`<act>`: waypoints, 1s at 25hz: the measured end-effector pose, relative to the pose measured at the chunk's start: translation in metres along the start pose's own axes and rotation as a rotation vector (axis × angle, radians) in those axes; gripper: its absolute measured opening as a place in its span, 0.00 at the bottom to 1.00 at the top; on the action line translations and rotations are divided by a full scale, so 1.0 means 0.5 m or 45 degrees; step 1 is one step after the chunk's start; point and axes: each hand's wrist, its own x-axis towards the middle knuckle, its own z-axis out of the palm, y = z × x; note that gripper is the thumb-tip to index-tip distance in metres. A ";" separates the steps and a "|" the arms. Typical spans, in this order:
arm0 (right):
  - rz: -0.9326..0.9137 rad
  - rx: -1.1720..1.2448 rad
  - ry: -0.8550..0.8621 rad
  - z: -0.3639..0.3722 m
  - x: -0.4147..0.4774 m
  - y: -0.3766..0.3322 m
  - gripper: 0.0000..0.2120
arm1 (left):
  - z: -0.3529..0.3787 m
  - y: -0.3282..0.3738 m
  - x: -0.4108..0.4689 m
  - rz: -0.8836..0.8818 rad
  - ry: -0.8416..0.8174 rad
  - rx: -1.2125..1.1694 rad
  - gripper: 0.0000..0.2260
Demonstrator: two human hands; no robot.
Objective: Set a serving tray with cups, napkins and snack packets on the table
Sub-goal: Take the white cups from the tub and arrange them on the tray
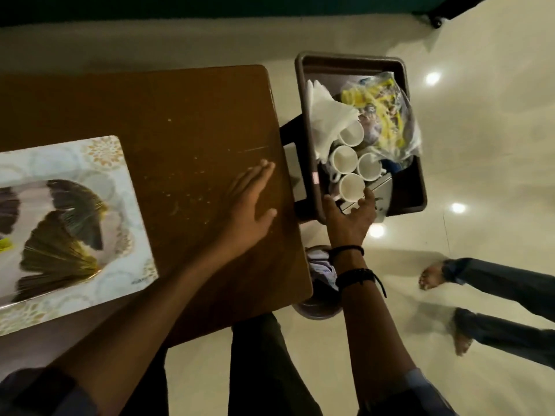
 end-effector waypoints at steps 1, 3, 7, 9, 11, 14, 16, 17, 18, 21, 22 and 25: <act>0.003 -0.048 0.013 -0.012 0.031 0.011 0.38 | 0.030 0.019 0.027 0.024 -0.042 0.032 0.35; 0.007 -0.138 0.003 -0.024 0.086 0.032 0.40 | 0.084 0.053 0.082 0.084 -0.118 0.100 0.36; -0.026 -0.196 -0.079 -0.019 0.161 0.064 0.45 | 0.174 0.095 0.192 0.195 -0.226 0.268 0.34; -0.097 -0.146 -0.131 -0.005 0.170 0.071 0.46 | 0.197 0.105 0.234 0.213 -0.209 0.392 0.30; -0.118 -0.117 -0.153 0.004 0.178 0.078 0.45 | 0.222 0.115 0.267 0.221 -0.195 0.493 0.27; -0.122 -0.070 -0.089 0.010 0.183 0.084 0.40 | 0.239 0.121 0.294 0.246 -0.167 0.596 0.28; -0.108 -0.020 -0.052 0.006 0.183 0.086 0.35 | 0.239 0.120 0.305 0.243 -0.182 0.643 0.30; -0.112 0.010 -0.052 0.003 0.183 0.091 0.32 | 0.237 0.117 0.307 0.245 -0.210 0.665 0.31; -0.115 0.048 -0.057 -0.001 0.183 0.095 0.29 | 0.235 0.114 0.309 0.253 -0.245 0.689 0.32; -0.053 0.229 -0.069 -0.023 0.182 0.107 0.26 | 0.234 0.110 0.313 0.277 -0.283 0.704 0.33; -0.018 0.287 -0.051 -0.031 0.182 0.107 0.28 | 0.237 0.111 0.315 0.271 -0.289 0.697 0.34; 0.092 0.400 -0.009 -0.049 0.185 0.112 0.30 | 0.256 0.117 0.313 0.237 -0.278 0.696 0.37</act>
